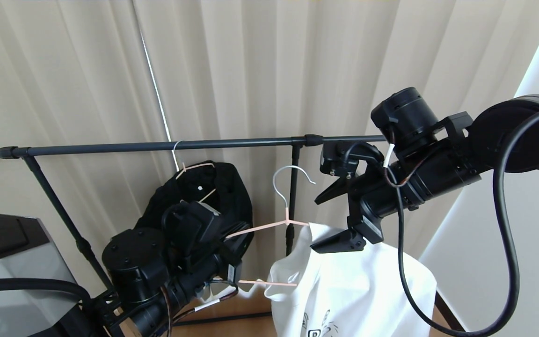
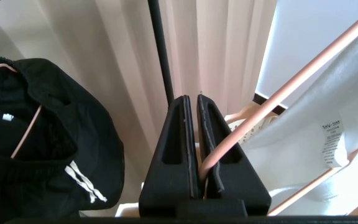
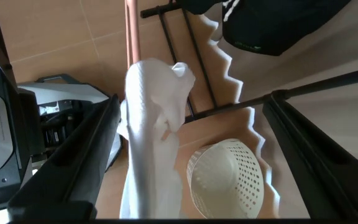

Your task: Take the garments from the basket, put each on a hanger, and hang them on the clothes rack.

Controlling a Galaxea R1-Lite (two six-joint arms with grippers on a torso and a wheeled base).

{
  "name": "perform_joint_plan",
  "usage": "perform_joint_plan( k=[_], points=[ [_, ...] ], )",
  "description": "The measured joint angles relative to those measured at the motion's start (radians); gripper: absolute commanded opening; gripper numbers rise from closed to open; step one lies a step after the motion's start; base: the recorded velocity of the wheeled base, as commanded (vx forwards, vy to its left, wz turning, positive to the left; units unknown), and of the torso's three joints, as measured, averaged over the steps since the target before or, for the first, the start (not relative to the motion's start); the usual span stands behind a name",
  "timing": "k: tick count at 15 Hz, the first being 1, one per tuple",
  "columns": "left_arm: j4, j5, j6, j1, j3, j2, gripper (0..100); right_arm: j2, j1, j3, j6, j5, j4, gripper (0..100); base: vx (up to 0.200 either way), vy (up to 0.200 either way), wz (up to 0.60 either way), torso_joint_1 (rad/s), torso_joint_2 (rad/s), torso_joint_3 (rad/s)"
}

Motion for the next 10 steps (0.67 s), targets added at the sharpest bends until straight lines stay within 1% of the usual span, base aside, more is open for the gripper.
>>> perform_joint_plan(
  k=[3, 10],
  points=[
    [0.0, 0.0, 0.008, -0.003, 0.0, 0.0, 0, 0.015, 0.001, -0.022, 0.006, -0.002, 0.005, 100, 0.0, 0.0, 0.0, 0.0, 0.0, 0.0],
    [0.0, 0.001, 0.007, -0.009, -0.001, -0.004, 0, 0.043, 0.0, -0.023, 0.007, -0.002, 0.002, 100, 0.0, 0.0, 0.0, 0.0, 0.0, 0.0]
  ],
)
